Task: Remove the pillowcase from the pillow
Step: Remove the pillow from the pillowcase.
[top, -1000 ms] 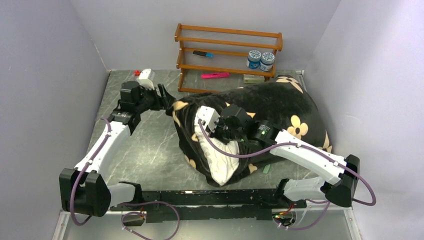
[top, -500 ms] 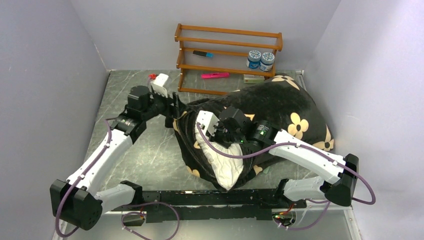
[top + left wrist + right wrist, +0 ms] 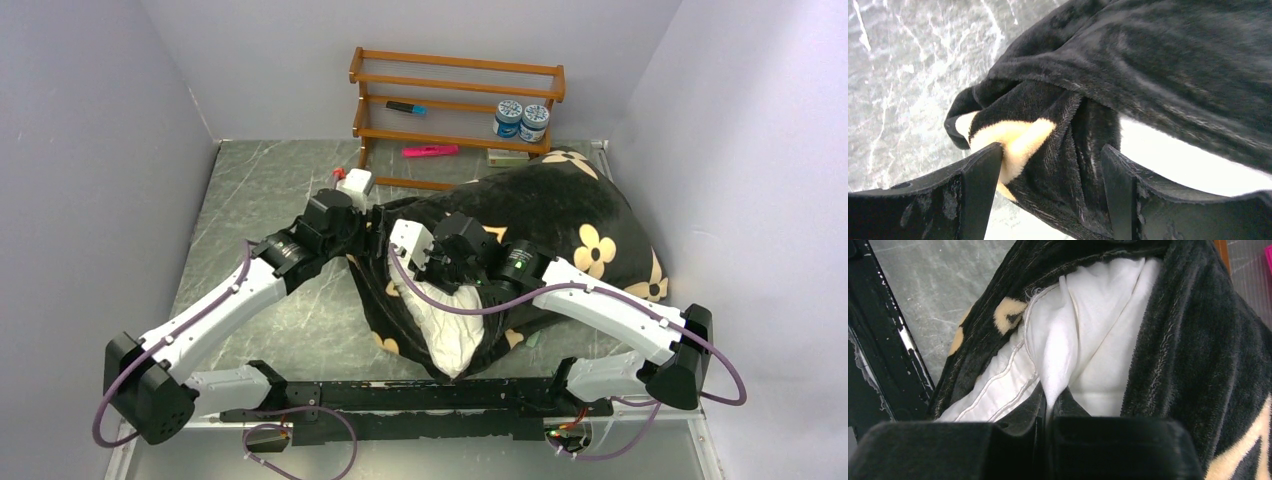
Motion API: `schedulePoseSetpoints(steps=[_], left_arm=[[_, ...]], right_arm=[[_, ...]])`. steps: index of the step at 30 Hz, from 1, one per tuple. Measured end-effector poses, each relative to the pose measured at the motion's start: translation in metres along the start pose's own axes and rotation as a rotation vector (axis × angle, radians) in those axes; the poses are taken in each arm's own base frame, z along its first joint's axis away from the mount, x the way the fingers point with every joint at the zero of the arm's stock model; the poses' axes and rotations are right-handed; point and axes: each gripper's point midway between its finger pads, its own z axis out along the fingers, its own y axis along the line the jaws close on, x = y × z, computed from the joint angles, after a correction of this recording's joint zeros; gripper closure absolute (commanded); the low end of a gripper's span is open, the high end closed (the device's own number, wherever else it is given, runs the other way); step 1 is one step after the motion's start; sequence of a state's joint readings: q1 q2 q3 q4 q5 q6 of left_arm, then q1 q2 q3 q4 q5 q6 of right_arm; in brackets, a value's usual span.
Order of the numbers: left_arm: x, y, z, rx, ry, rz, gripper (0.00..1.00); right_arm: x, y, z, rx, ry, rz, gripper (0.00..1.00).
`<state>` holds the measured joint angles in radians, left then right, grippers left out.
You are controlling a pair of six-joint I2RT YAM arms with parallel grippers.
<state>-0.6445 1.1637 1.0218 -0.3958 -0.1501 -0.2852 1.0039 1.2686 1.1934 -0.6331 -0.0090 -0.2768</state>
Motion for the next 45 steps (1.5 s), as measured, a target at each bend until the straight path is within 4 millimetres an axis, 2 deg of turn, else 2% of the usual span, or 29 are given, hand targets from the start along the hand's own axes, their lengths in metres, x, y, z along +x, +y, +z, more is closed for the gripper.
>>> schedulePoseSetpoints(steps=[3, 6, 11, 19, 25, 27, 35, 42, 45], left_arm=[[0.012, 0.003, 0.008, -0.031, 0.045, -0.004, 0.23], [0.017, -0.003, 0.011, -0.015, 0.061, -0.022, 0.23], [0.013, -0.014, 0.008, 0.024, 0.055, -0.083, 0.22], [-0.013, -0.029, -0.006, 0.062, 0.012, -0.149, 0.22], [-0.001, -0.043, -0.005, 0.071, 0.046, -0.142, 0.23], [0.005, -0.037, -0.001, 0.029, 0.061, -0.132, 0.24], [0.025, 0.008, 0.014, -0.201, 0.083, -0.114, 0.28], [0.032, 0.057, 0.030, -0.256, 0.086, -0.232, 0.37], [0.038, 0.066, 0.038, -0.218, 0.106, -0.282, 0.42]], right_arm=[[-0.001, -0.002, 0.000, 0.013, -0.003, -0.001, 1.00], [-0.001, -0.004, 0.000, 0.026, 0.000, 0.000, 1.00], [0.000, -0.005, 0.000, 0.033, 0.002, 0.005, 1.00], [-0.002, -0.007, 0.000, 0.044, -0.003, 0.005, 1.00], [-0.002, -0.008, 0.000, 0.050, -0.003, 0.005, 1.00], [-0.002, -0.009, 0.000, 0.055, -0.004, 0.005, 1.00], [-0.002, -0.013, -0.005, 0.085, -0.025, 0.009, 1.00], [-0.005, -0.023, -0.007, 0.124, -0.053, 0.022, 1.00], [-0.006, -0.028, -0.007, 0.141, -0.066, 0.030, 1.00]])
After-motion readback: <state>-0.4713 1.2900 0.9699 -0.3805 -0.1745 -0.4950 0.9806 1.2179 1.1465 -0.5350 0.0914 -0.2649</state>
